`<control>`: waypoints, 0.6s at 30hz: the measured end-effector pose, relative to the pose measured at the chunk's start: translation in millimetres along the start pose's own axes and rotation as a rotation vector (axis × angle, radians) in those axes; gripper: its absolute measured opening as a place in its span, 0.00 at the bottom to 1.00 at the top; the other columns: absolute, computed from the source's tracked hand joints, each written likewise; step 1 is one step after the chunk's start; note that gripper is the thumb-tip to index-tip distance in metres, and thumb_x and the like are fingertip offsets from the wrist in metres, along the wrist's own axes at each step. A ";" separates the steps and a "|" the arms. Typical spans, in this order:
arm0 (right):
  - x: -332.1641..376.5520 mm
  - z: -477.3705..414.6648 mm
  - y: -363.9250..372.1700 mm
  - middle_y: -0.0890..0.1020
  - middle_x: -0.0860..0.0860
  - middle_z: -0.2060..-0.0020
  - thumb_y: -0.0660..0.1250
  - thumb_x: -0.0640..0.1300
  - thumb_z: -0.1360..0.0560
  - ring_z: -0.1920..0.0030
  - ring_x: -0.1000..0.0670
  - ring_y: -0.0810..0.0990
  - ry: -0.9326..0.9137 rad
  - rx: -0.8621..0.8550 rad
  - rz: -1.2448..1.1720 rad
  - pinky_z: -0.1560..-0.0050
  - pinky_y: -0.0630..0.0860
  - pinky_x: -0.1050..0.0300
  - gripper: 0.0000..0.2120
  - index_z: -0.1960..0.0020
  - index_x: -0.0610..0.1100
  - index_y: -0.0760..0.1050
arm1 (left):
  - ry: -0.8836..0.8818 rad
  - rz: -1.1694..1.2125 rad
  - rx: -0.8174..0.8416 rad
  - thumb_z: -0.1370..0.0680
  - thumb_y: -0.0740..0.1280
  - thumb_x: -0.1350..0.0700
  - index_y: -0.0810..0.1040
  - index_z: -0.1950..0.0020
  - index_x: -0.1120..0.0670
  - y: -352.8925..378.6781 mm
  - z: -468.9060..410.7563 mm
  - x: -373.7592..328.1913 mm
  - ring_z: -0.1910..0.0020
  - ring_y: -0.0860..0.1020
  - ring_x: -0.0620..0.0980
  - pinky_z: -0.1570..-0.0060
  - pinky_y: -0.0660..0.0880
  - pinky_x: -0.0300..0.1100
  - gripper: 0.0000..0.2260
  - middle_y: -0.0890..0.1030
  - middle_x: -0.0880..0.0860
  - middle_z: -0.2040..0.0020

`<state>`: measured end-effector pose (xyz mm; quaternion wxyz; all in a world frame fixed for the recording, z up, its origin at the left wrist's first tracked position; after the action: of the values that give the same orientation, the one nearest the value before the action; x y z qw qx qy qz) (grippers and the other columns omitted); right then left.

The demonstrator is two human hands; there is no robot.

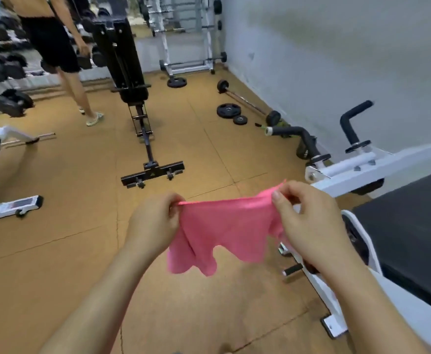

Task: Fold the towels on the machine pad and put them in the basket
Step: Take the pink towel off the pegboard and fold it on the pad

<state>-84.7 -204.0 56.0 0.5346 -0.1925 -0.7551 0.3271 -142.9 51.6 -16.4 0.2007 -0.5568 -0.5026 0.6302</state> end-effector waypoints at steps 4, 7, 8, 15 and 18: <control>-27.4 -34.4 -13.7 0.79 0.56 0.67 0.61 0.47 0.22 0.64 0.54 0.77 0.099 -0.116 0.177 0.62 0.74 0.52 0.07 0.56 0.49 0.76 | 0.044 0.035 -0.119 0.25 0.62 0.62 0.80 0.50 0.52 5.2 -94.1 -16.9 0.51 0.77 0.54 0.57 0.71 0.46 0.10 0.82 0.50 0.54; -46.3 -61.0 -12.5 0.78 0.57 0.64 0.60 0.45 0.21 0.62 0.52 0.76 0.209 -0.100 0.315 0.63 0.70 0.55 0.05 0.52 0.54 0.74 | 0.075 0.326 -0.031 0.24 0.67 0.61 0.80 0.53 0.51 20.6 -161.8 -43.3 0.55 0.80 0.48 0.58 0.70 0.39 0.06 0.82 0.47 0.58; -49.7 -70.2 -8.2 0.78 0.57 0.61 0.59 0.44 0.21 0.59 0.51 0.77 0.242 -0.079 0.354 0.60 0.72 0.53 0.07 0.50 0.55 0.73 | 0.152 0.399 0.030 0.24 0.68 0.61 0.81 0.54 0.49 25.6 -181.6 -61.0 0.56 0.80 0.46 0.58 0.71 0.37 0.06 0.82 0.45 0.59; -62.4 -114.7 3.7 0.72 0.54 0.57 0.55 0.38 0.27 0.57 0.50 0.74 0.494 -0.031 0.452 0.54 0.74 0.50 0.13 0.61 0.52 0.73 | 0.720 0.360 0.272 0.24 0.70 0.53 0.83 0.52 0.42 54.5 -274.2 -171.4 0.58 0.74 0.42 0.61 0.70 0.39 0.06 0.77 0.41 0.60; -58.1 -119.9 -13.1 0.75 0.58 0.60 0.57 0.36 0.28 0.58 0.57 0.74 0.584 -0.227 0.372 0.56 0.72 0.56 0.16 0.61 0.52 0.78 | 0.765 0.449 0.437 0.24 0.69 0.52 0.84 0.52 0.42 77.4 -297.6 -209.2 0.58 0.79 0.37 0.53 0.79 0.44 0.06 0.83 0.37 0.59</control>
<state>48.5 -216.1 51.3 0.6343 -0.4701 -0.5540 0.2641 212.4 -28.5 59.2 0.3422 -0.7877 -0.1168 0.4988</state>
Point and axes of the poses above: each hand's wrist, its own z-axis away from the middle knuckle, its own y-axis out of the palm, x = y × z, the point moved 7 cm from there along -z, towards the middle knuckle
